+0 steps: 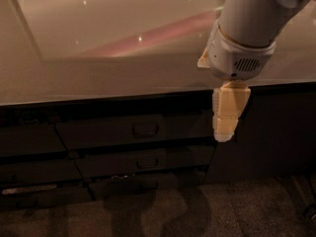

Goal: Open top drawer

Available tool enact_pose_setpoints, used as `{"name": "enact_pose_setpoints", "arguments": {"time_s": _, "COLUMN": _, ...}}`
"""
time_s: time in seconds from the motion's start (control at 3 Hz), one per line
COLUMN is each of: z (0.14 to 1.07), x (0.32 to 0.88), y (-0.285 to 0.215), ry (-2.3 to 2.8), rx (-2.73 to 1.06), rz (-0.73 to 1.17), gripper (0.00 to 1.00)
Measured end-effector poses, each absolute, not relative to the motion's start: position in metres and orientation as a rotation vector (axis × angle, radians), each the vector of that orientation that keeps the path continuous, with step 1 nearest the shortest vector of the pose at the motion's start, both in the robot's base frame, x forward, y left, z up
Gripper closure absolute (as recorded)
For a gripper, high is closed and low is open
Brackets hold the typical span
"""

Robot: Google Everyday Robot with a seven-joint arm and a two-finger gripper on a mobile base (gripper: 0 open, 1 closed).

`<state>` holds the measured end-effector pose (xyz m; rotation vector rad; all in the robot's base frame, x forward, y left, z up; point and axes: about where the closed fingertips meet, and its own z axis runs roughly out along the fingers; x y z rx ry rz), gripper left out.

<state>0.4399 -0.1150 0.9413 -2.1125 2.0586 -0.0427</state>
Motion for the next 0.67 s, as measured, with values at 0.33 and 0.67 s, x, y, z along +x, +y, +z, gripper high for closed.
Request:
{"name": "enact_pose_setpoints", "arguments": {"time_s": 0.33, "z": 0.9408, "x": 0.4401, "y": -0.1128, "ry": 2.054, "rx": -2.119, "rz": -0.043, "gripper": 0.00}}
{"name": "enact_pose_setpoints", "arguments": {"time_s": 0.67, "z": 0.9430, "x": 0.4398, "y": -0.1069, "ry": 2.023, "rx": -2.122, "rz": -0.062, "gripper": 0.00}}
